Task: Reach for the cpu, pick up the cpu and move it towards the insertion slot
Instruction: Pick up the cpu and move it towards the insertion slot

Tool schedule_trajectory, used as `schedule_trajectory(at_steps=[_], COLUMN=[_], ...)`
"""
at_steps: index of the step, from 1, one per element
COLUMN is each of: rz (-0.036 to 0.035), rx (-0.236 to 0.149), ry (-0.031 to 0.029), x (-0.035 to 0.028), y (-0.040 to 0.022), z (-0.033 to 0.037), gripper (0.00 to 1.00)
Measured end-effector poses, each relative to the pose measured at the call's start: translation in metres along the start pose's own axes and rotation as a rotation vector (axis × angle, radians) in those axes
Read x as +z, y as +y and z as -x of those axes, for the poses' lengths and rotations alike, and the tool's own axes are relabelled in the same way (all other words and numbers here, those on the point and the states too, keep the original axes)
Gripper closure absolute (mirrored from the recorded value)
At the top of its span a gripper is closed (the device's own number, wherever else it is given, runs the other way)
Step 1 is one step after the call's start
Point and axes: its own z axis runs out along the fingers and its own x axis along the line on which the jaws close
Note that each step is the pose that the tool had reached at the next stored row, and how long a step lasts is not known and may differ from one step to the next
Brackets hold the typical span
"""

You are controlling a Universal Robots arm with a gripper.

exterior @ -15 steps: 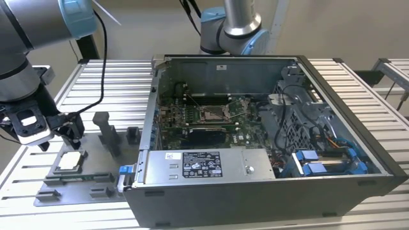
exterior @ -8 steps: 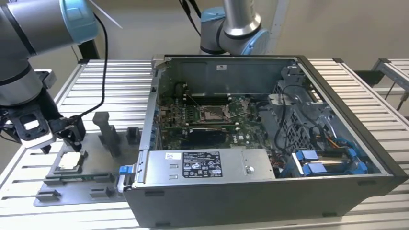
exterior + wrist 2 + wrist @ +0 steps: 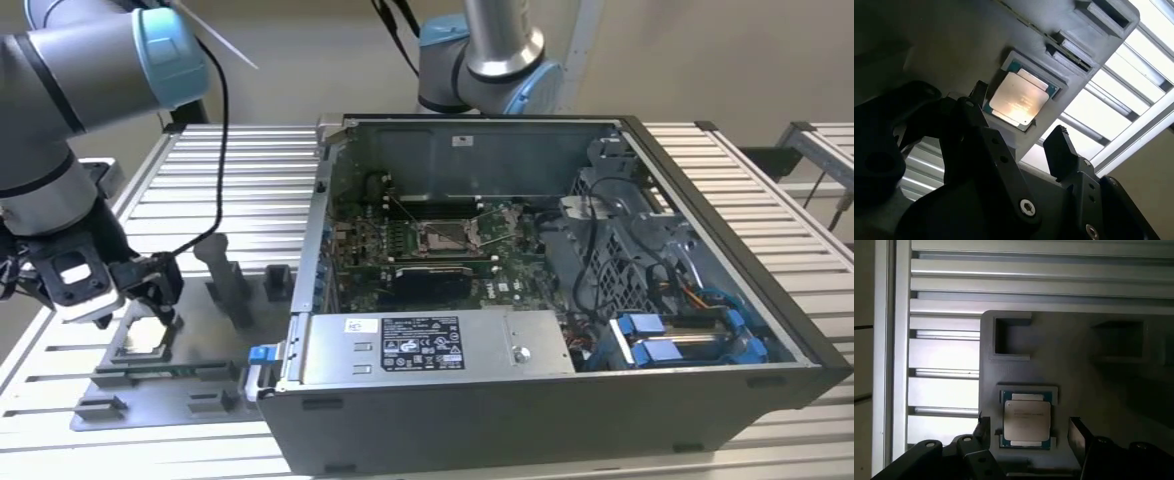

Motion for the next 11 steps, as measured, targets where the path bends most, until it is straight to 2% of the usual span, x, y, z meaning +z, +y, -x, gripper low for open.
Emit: schedule_trajectory(at_steps=[11], rz=[0.0000], rx=[0.000], ry=[0.0000], x=[0.0157], y=[-0.0006], z=[-0.0009], gripper=[0.00])
